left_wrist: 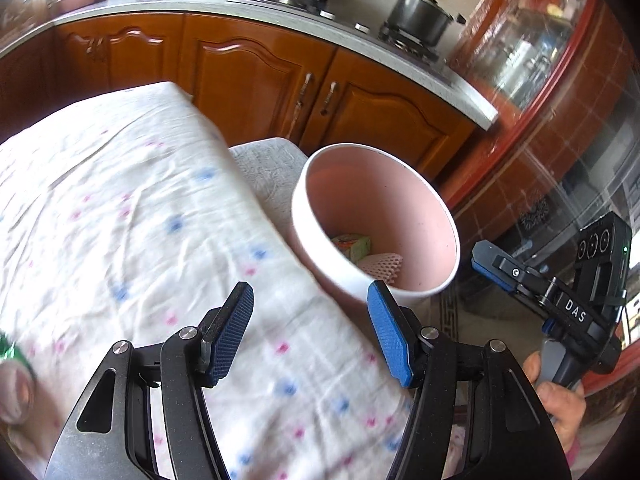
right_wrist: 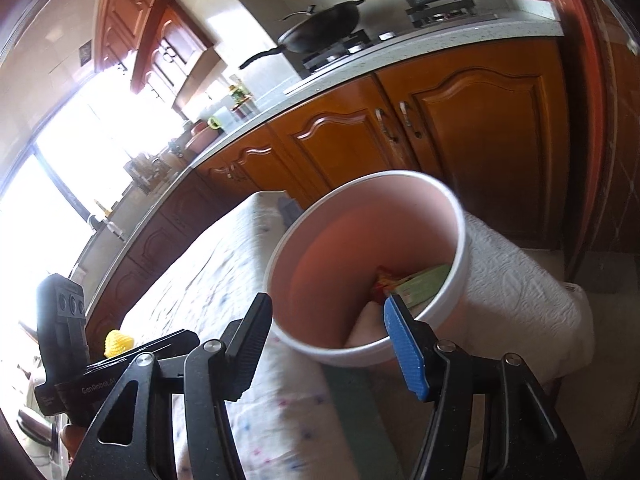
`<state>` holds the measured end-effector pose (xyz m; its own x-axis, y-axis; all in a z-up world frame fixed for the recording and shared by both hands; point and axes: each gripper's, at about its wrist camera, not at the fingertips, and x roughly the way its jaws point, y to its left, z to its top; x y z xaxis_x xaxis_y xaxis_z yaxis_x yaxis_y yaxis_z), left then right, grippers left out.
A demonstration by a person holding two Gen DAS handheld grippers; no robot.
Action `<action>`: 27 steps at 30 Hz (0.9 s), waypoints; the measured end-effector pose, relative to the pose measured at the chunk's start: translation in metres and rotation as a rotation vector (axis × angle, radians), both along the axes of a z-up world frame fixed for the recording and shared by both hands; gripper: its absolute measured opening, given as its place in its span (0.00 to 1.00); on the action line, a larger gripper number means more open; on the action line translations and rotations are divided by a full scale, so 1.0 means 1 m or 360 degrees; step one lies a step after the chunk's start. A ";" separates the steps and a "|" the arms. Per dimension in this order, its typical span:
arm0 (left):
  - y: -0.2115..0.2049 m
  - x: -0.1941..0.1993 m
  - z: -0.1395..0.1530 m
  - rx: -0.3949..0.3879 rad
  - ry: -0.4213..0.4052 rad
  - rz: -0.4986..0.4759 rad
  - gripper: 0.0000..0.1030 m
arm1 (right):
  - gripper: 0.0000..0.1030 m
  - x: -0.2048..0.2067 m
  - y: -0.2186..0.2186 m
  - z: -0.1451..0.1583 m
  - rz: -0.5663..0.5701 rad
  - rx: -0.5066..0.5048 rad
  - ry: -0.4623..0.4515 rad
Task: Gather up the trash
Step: 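Move both open grippers back to the green can and pouch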
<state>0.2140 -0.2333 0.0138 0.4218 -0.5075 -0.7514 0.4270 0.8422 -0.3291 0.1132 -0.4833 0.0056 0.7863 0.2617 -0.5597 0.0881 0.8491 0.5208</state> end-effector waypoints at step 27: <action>0.185 -0.075 -0.002 -0.0084 -0.0042 0.0465 0.58 | 0.59 0.000 0.137 -0.009 0.0417 -0.0046 -0.0009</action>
